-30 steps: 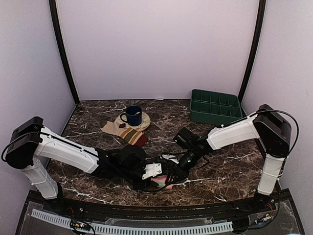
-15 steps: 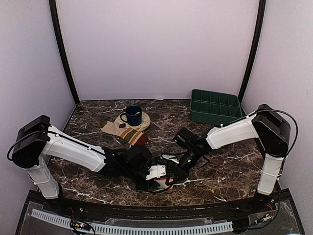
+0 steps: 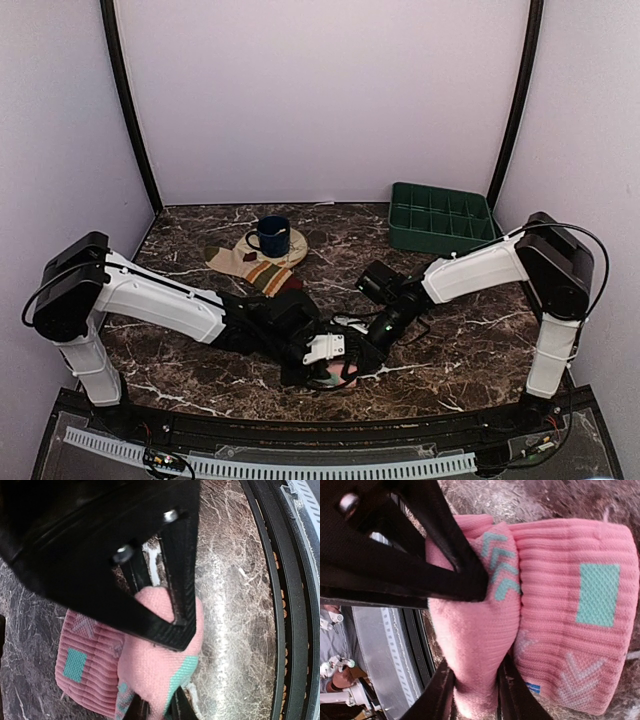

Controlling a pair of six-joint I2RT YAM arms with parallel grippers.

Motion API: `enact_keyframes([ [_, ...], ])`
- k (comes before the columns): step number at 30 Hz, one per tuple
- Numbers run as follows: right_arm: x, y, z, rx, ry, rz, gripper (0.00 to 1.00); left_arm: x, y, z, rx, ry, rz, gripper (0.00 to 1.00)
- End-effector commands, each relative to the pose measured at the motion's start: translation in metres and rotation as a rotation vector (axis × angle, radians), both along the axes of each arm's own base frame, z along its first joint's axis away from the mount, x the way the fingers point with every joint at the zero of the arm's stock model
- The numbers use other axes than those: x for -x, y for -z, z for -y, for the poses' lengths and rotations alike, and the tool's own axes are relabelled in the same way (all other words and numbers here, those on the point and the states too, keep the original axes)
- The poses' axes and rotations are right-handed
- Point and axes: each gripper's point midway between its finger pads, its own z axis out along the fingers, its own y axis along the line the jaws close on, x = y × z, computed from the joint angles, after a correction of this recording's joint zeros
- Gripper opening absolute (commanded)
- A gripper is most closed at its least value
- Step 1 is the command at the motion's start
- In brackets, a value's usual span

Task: Roll the socks
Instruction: Roll the sock at the center of the board.

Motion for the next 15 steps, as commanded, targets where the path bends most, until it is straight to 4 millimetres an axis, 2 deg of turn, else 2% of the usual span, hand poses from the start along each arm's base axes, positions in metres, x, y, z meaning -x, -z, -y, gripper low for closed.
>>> enact_keyframes([
  [1, 0.005, 0.035, 0.034, 0.178, 0.053, -0.013, 0.25, 0.026, 0.034, -0.022, -0.122, 0.010, -0.215, 0.00],
  [9, -0.006, 0.019, 0.037, 0.098, 0.157, -0.004, 0.35, 0.028, 0.033, -0.026, -0.138, -0.014, -0.368, 0.00],
  [15, -0.010, 0.015, 0.042, 0.067, 0.209, -0.001, 0.37, 0.035, 0.036, -0.027, -0.177, -0.008, -0.466, 0.00],
])
